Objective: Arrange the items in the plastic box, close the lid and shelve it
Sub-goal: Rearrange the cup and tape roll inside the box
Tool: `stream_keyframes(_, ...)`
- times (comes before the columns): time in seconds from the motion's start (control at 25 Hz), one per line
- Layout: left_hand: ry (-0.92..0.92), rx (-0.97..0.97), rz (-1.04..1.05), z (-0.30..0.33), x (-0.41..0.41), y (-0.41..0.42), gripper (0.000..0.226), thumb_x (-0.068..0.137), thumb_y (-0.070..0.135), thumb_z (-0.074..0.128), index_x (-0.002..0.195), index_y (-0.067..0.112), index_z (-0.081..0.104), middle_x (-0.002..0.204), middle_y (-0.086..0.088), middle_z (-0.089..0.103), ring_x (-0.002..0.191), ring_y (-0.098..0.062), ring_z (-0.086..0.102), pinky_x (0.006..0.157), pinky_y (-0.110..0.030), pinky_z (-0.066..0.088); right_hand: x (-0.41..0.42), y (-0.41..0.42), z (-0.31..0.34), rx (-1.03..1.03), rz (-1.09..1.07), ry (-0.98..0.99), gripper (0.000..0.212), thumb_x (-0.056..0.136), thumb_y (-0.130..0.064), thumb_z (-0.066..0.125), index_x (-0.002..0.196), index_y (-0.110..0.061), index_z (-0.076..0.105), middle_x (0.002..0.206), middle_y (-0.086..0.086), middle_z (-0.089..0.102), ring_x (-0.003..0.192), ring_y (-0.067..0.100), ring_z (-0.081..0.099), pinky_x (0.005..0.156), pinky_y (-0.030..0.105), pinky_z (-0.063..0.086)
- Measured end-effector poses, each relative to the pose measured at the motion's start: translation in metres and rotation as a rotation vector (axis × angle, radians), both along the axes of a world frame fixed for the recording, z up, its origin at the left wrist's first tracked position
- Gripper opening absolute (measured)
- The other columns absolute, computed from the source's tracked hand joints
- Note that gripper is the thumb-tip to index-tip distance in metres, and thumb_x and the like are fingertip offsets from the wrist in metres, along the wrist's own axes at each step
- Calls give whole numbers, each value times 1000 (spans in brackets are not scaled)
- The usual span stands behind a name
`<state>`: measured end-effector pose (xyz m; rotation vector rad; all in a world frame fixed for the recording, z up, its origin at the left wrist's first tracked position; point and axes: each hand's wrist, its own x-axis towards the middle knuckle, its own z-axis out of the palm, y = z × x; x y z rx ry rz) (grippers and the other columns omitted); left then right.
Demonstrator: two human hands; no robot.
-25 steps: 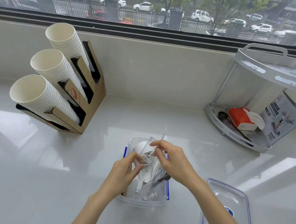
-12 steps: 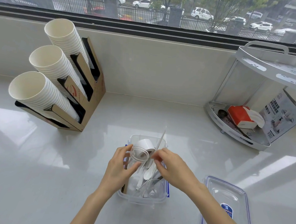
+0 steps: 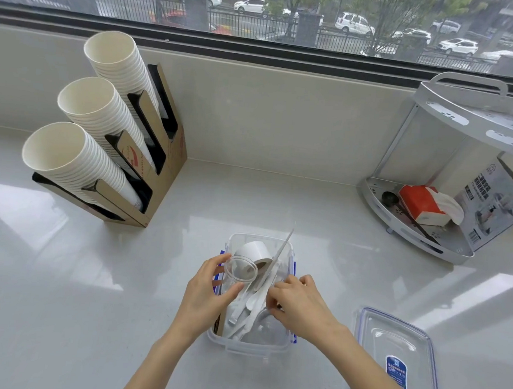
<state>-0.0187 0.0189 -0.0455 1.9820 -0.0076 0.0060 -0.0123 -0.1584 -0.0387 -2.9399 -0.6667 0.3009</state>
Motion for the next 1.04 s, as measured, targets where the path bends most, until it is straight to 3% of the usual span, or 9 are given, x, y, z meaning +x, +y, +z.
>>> stream_keyframes(0.12, 13, -19, 5, -1, 1, 2, 47, 79, 16, 67, 121, 20, 46, 116, 11, 52, 104, -9, 52, 70, -4, 41, 1, -4, 12, 203, -84, 14, 18, 94, -19, 43, 96, -16, 61, 83, -13, 60, 91, 13, 52, 91, 23, 21)
stream_keyframes(0.24, 18, -19, 9, 0, 2, 1, 51, 79, 16, 67, 125, 17, 45, 117, 11, 51, 106, -7, 50, 70, -4, 41, 9, -13, 35, 437, -186, 79, 12, 90, -20, 52, 92, -20, 64, 79, -15, 60, 74, 2, 56, 89, 20, 37)
stream_keyframes(0.32, 10, -19, -2, 3, 2, -2, 51, 79, 17, 68, 124, 18, 45, 116, 12, 52, 105, -7, 50, 72, -5, 40, 14, -18, 53, 591, -250, 91, 12, 88, -18, 56, 82, -28, 61, 73, -13, 65, 72, -5, 60, 76, 7, 43)
stream_keyframes(0.4, -3, -28, -27, 8, 1, -5, 46, 78, 17, 68, 117, 29, 45, 108, 20, 51, 99, -2, 51, 72, -4, 40, 22, -19, 67, 687, -314, 75, 22, 88, -17, 56, 74, -34, 55, 67, -17, 64, 64, -13, 58, 61, -1, 40)
stream_keyframes(0.48, -20, -26, -67, 15, 0, -9, 45, 78, 17, 68, 101, 45, 40, 101, 32, 46, 94, 10, 49, 71, 2, 41, 29, -15, 73, 741, -373, 55, 26, 88, -16, 55, 71, -36, 53, 67, -15, 64, 62, -7, 59, 57, 2, 42)
stream_keyframes(0.64, -36, -16, -99, 20, -2, -15, 49, 77, 16, 70, 94, 48, 37, 98, 33, 45, 90, 17, 46, 70, 9, 36, 33, 1, 63, 712, -447, 65, 12, 89, -16, 52, 81, -24, 57, 79, 0, 66, 70, 15, 60, 68, 23, 46)
stream_keyframes(0.88, -21, -61, -95, 17, -4, -17, 47, 76, 15, 71, 89, 47, 39, 97, 27, 48, 82, 13, 55, 68, 5, 41, 29, 13, 39, 574, -421, 106, 20, 91, -20, 50, 103, -16, 66, 98, 2, 66, 83, 12, 55, 83, 30, 50)
stream_keyframes(1.04, -16, -49, -114, 11, -3, -18, 50, 76, 16, 71, 102, 43, 39, 102, 29, 48, 86, 21, 53, 71, 5, 41, 27, 15, 31, 539, -404, 177, 28, 94, -21, 46, 114, -14, 64, 115, 4, 68, 94, 13, 58, 89, 29, 48)
